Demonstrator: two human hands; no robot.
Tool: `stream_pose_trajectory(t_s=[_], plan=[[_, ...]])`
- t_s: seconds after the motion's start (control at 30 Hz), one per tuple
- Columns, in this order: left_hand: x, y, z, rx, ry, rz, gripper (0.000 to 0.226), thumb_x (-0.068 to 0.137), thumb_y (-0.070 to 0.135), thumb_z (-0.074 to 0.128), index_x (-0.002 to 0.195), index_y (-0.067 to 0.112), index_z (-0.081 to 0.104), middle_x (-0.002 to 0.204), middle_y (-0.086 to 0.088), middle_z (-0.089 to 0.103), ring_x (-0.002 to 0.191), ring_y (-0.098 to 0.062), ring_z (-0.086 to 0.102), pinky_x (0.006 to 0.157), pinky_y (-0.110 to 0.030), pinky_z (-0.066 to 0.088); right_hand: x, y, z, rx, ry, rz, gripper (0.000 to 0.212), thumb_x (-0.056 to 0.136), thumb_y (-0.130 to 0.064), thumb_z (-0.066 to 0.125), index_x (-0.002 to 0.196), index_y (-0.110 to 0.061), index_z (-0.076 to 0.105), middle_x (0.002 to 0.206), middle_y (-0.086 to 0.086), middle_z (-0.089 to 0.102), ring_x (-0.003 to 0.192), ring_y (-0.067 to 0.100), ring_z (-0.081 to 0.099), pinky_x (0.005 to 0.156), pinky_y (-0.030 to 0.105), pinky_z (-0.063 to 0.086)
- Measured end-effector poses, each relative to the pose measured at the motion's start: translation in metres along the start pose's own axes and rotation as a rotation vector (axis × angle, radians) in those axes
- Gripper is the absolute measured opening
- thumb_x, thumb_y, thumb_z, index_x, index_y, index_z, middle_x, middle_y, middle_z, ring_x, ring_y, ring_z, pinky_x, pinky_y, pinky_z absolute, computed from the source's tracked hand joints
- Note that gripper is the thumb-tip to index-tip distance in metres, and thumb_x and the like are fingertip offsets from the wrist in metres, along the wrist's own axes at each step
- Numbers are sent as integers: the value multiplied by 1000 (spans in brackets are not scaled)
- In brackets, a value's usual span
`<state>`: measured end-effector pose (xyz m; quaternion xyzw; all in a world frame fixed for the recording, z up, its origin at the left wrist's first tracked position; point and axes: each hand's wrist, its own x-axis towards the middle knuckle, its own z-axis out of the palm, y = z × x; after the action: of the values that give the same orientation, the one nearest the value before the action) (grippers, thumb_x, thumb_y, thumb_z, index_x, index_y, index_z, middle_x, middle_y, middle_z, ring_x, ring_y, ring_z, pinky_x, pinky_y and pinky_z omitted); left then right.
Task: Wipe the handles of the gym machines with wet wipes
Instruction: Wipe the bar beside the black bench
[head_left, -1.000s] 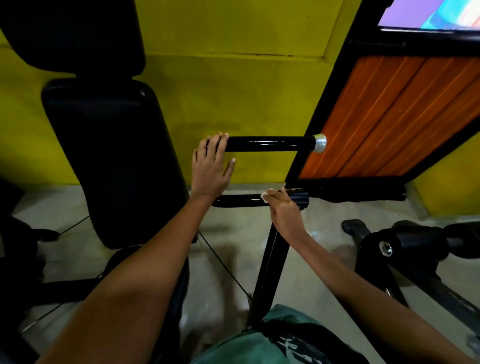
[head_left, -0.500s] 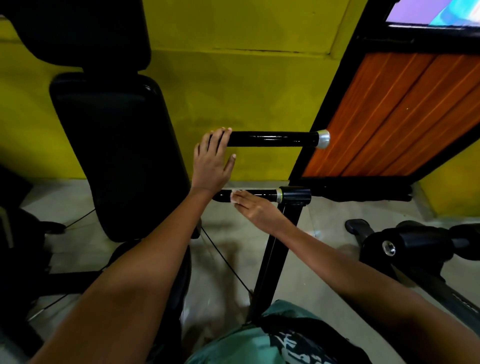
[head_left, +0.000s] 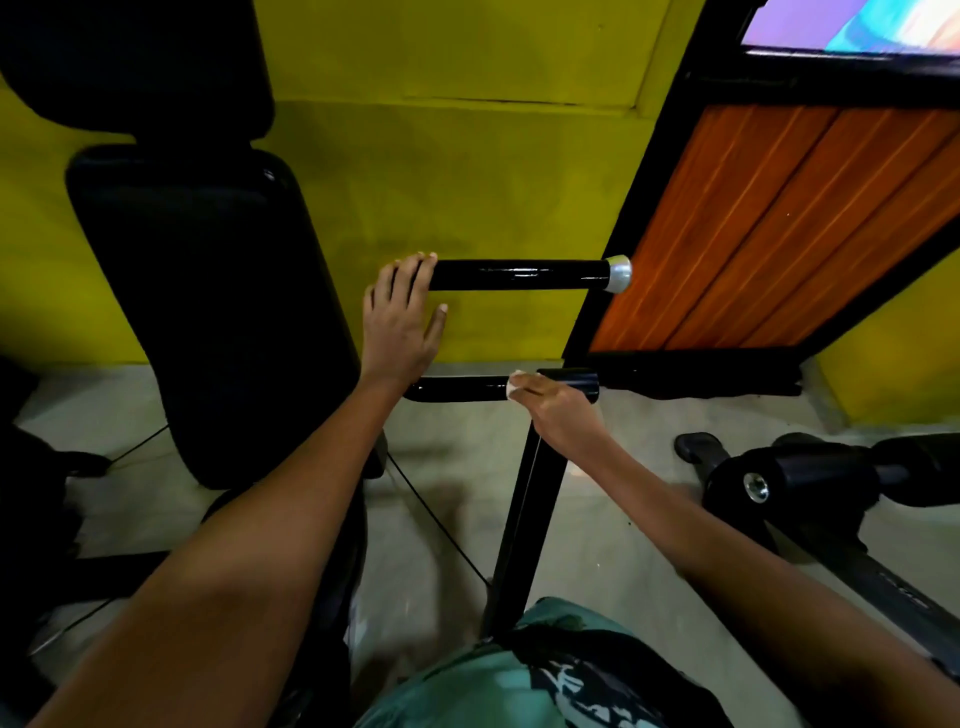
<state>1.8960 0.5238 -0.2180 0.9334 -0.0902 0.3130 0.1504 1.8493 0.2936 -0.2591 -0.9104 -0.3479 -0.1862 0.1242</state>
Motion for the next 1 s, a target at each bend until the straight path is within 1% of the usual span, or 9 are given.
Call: stream_pose_trajectory(t_s=[0.13, 0.27, 0.43, 0.53, 0.6, 0.77, 0.83, 0.9, 1.0], plan=[[0, 1, 1, 1, 2, -7, 53, 92, 34, 45, 140, 11, 38, 135, -12, 48, 122, -27, 35, 92, -44, 40, -17, 13, -13, 55, 27, 233, 34, 61, 13, 71, 90, -5, 73, 99, 12, 71, 85, 27, 70, 63, 38, 59], [0, 5, 2, -16, -2, -51, 53, 93, 35, 45, 140, 11, 40, 137, -11, 47, 124, -29, 37, 92, -43, 39, -12, 18, -13, 146, 57, 590, 29, 81, 3, 58, 108, -2, 68, 115, 18, 65, 99, 33, 65, 86, 40, 53], [0, 6, 0, -21, -5, -58, 53, 93, 35, 44, 140, 11, 41, 137, -11, 47, 125, -30, 37, 94, -44, 37, -12, 11, -10, 168, -13, 504, 35, 89, -23, 45, 109, -7, 68, 116, 13, 65, 105, 26, 63, 92, 35, 48], [-1, 7, -1, -14, -7, -66, 52, 93, 35, 43, 140, 11, 41, 137, -11, 46, 125, -29, 36, 94, -44, 37, -19, 25, -12, 140, 101, 692, 34, 88, -20, 45, 101, -2, 71, 107, 16, 68, 98, 31, 65, 100, 36, 41], [-1, 8, -1, -24, -10, -81, 52, 94, 35, 43, 140, 11, 41, 138, -11, 46, 125, -28, 34, 95, -44, 36, -7, 19, -11, 158, 39, 726, 39, 92, -26, 41, 97, -1, 70, 106, 17, 68, 98, 32, 64, 97, 35, 42], [0, 9, -3, -20, -45, -92, 54, 94, 37, 40, 141, 11, 39, 140, -11, 45, 127, -32, 37, 97, -46, 36, 9, -4, -7, 188, -36, 501, 25, 94, -13, 52, 102, 3, 68, 113, 21, 65, 104, 33, 61, 105, 39, 36], [0, 9, -3, -12, -51, -86, 54, 94, 36, 40, 142, 11, 39, 140, -11, 44, 127, -32, 37, 96, -46, 36, 4, 9, -9, 165, -26, 516, 24, 94, -16, 51, 96, 0, 70, 105, 18, 68, 95, 32, 64, 101, 38, 40], [0, 9, -4, -8, -53, -88, 55, 94, 36, 41, 142, 11, 38, 141, -11, 43, 127, -32, 36, 96, -46, 36, 1, 30, -13, 184, -23, 664, 25, 94, -17, 50, 87, -1, 68, 91, 17, 69, 82, 33, 65, 81, 33, 48], [-1, 11, -5, -9, -48, -95, 54, 93, 33, 45, 142, 11, 38, 140, -10, 44, 127, -31, 37, 94, -45, 37, -5, 51, -23, 287, -7, 812, 27, 93, -15, 53, 83, 7, 67, 77, 23, 68, 72, 36, 63, 64, 35, 43]])
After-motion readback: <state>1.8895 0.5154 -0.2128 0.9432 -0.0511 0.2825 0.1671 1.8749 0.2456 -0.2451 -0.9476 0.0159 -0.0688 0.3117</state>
